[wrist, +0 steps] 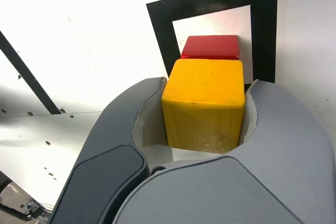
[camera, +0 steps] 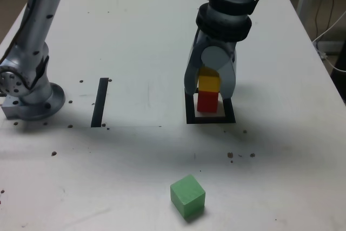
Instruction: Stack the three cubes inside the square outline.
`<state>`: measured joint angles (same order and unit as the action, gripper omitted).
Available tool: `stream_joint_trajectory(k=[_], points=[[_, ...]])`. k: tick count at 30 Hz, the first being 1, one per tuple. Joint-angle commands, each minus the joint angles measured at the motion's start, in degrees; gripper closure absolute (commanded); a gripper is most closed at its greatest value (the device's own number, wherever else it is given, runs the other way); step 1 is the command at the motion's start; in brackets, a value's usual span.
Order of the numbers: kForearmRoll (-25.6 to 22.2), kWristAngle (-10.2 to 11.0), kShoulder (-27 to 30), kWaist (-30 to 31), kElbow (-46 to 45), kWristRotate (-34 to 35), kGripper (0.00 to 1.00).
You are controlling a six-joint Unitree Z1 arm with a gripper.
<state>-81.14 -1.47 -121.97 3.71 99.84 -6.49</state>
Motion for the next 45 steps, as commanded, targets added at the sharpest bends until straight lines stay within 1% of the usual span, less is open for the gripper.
stream_joint_trajectory(k=[1, 11, 13, 14, 15, 19, 20, 22, 28, 31, 35, 39, 45], points=[[0.2, -0.1, -0.3, -0.2, -0.3, -0.2, 0.64], [1.2, -0.5, -0.7, -0.5, -1.2, -0.5, 0.64], [1.4, -0.7, -0.8, -0.5, -1.4, -0.6, 0.61], [1.5, -0.8, -0.8, -0.5, -1.5, -0.7, 0.57], [1.6, -0.9, -0.9, -0.5, -1.6, -0.8, 0.5], [2.3, -1.4, -0.9, -0.5, -2.1, -1.5, 0.14], [2.5, -1.4, -0.9, -0.5, -2.2, -1.7, 0.08], [2.7, -1.5, -0.9, -0.5, -2.4, -1.8, 0.01], [3.1, -1.4, -0.4, -0.5, -3.2, -1.9, 0.01], [3.5, -1.0, 0.6, -0.6, -4.3, -1.7, 0.01], [3.9, 0.7, 3.5, -0.7, -6.1, -0.7, 0.01], [4.1, 2.7, 8.0, -0.7, -7.9, 0.9, 0.0], [3.6, 4.5, 12.9, 0.7, -8.3, 1.7, 0.0]])
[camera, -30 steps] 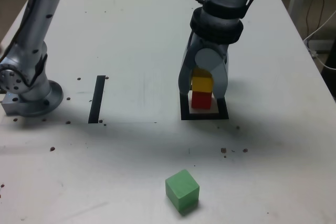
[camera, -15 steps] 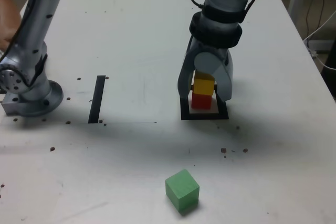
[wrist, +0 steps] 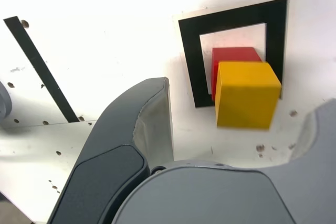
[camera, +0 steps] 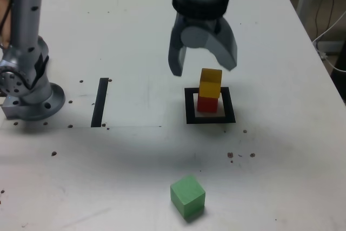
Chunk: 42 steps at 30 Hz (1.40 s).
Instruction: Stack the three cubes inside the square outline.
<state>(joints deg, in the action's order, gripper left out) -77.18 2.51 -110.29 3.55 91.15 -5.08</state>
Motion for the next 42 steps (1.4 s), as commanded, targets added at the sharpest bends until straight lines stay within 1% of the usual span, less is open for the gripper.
stream_joint_trajectory(k=[1, 5, 9, 11, 17, 22, 27, 33, 42], points=[[-0.7, 0.9, 1.7, 1.5, 0.7, 0.4, 0.0], [-2.5, 2.1, 2.8, 4.7, 2.2, 1.3, 0.01], [-4.0, 2.5, 3.1, 9.4, 2.8, 3.0, 0.0], [-4.2, 2.2, 2.9, 12.1, 3.1, 3.7, 0.0], [-4.3, 0.4, 1.3, 20.6, 4.9, 4.2, 0.0], [-4.3, 0.2, -0.7, 25.4, 6.4, 2.9, 0.0], [-3.8, 0.0, -3.6, 27.6, 6.6, 1.2, 0.0], [-1.9, 0.6, -6.2, 28.7, 5.5, -0.8, 0.0], [3.8, -1.5, -7.3, 29.6, 2.1, -3.4, 0.01]])
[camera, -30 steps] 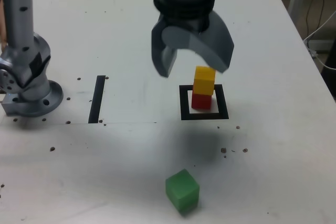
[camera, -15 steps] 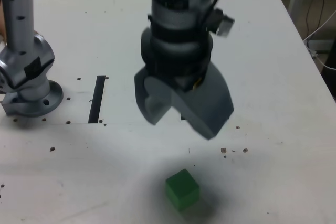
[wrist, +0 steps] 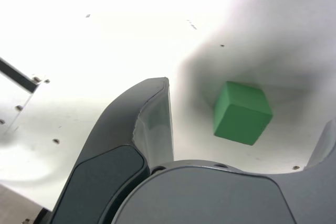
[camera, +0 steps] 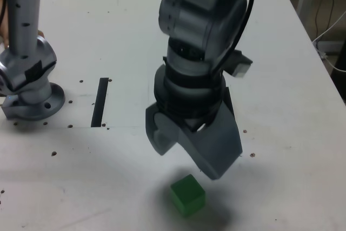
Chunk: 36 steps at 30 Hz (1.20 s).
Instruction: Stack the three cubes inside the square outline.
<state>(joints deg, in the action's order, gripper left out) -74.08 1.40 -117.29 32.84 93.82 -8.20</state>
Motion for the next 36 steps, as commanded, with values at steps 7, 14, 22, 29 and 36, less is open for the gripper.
stream_joint_trajectory(k=[7, 14, 22, 29, 36], points=[[3.5, -2.5, -1.5, 1.9, -1.7, -1.4, 0.02], [4.2, -3.9, -3.2, 2.8, -1.6, -1.9, 0.05], [6.5, -4.9, -5.0, 3.2, -0.9, -3.2, 0.08], [6.9, -5.7, -6.4, 3.2, -0.4, -3.5, 0.17], [6.6, -5.9, -6.6, 3.2, -0.2, -3.6, 0.43]])
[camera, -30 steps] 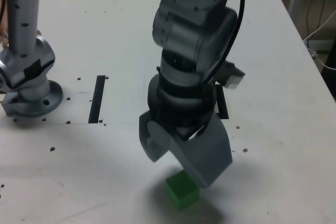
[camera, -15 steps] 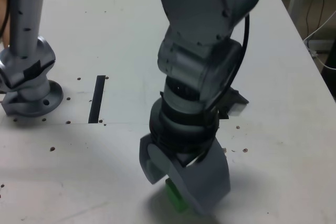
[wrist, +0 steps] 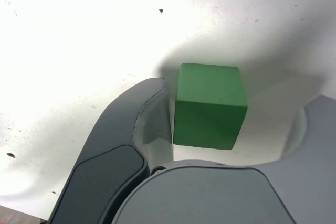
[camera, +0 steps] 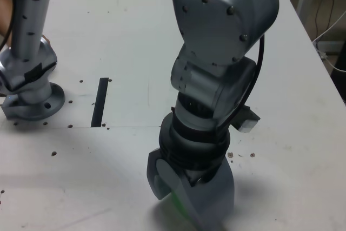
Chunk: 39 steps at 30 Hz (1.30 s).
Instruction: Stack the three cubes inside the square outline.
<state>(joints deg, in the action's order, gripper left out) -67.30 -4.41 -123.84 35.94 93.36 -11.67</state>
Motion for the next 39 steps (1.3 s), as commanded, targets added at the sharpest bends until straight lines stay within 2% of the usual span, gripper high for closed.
stream_joint_trajectory(k=[1, 5, 9, 23, 29, 33, 39], points=[[-0.2, -0.1, -0.1, 0.1, 0.3, -0.1, 0.48], [0.2, 0.0, 0.1, 0.2, 0.2, 0.0, 0.69], [0.9, 0.2, 0.2, 0.4, 0.0, 0.0, 0.8], [1.2, 0.3, 0.4, 0.5, -0.9, 0.3, 0.8], [-0.1, 1.2, 1.1, 0.5, -0.6, 1.0, 0.8], [-4.1, 3.5, 2.7, 0.4, 1.4, 2.6, 0.8], [-16.6, 8.7, 5.9, -3.1, 8.7, 4.6, 0.8]])
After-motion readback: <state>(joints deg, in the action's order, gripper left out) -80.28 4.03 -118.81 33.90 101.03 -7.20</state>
